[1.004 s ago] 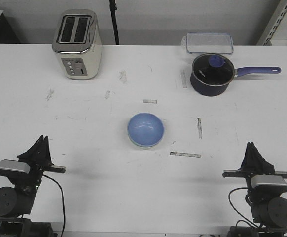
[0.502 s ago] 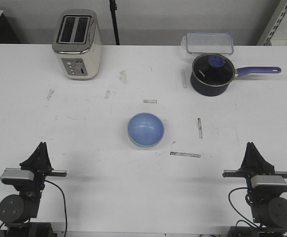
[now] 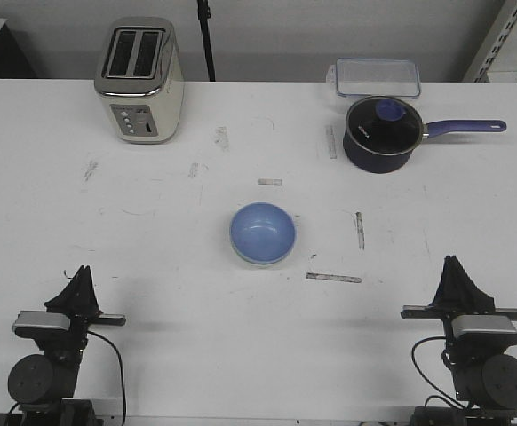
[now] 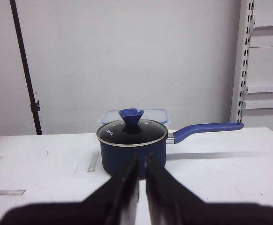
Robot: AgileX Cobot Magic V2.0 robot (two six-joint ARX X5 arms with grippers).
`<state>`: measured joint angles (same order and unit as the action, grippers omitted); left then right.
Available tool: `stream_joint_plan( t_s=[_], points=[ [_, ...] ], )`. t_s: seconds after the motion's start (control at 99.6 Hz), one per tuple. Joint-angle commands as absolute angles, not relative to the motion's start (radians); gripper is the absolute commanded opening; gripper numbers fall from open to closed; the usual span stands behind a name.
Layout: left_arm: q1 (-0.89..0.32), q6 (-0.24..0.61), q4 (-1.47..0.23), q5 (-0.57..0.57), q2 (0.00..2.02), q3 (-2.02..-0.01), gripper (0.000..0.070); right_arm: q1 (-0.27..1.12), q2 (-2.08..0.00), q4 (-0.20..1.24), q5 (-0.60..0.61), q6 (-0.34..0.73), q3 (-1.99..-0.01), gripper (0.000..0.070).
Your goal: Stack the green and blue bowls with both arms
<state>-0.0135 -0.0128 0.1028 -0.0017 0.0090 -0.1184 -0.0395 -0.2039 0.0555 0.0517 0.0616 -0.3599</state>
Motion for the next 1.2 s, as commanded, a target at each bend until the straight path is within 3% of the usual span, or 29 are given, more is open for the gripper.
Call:
stream_joint_plan(
  t_s=[0.0, 0.181, 1.185],
  points=[
    [-0.013, -0.007, 0.129, -0.004, 0.003, -0.094, 0.0, -0.039, -0.201, 0.046, 0.052, 0.078, -0.363, 0.0017],
    [-0.013, -0.008, 0.21, -0.004, 0.003, -0.01, 0.0, -0.039, -0.201, 0.046, 0.052, 0.078, -0.363, 0.0017],
    [-0.013, -0.007, 0.181, -0.004, 0.003, -0.012, 0.0, -0.039, -0.201, 0.046, 0.052, 0.078, -0.363, 0.0017]
  ],
)
